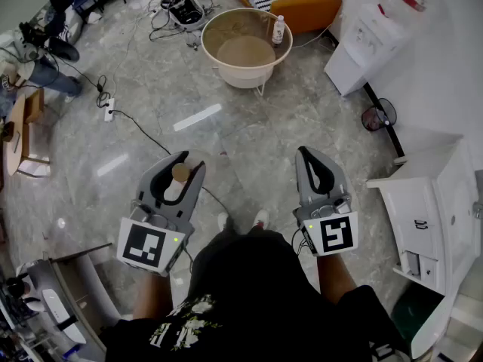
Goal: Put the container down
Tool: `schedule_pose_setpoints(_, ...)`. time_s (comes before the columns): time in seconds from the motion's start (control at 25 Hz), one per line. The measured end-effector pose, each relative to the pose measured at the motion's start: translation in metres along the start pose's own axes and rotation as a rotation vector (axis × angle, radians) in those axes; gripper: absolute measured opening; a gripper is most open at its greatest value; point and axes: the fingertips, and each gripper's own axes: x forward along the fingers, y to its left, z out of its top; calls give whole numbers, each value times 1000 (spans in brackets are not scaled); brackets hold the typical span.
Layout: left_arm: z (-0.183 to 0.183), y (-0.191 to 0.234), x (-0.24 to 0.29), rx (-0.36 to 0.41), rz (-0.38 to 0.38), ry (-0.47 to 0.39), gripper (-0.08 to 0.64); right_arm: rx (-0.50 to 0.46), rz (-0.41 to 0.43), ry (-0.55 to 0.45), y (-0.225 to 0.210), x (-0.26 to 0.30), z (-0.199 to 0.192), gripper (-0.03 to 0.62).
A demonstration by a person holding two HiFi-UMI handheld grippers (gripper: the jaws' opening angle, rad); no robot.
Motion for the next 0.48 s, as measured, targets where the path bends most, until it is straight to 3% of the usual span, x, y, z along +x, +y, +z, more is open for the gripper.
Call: schedule_pose_setpoints(0.48,-4,-26,13,-26,47,13,132,37,63,-23,-18,-12,-14,-5)
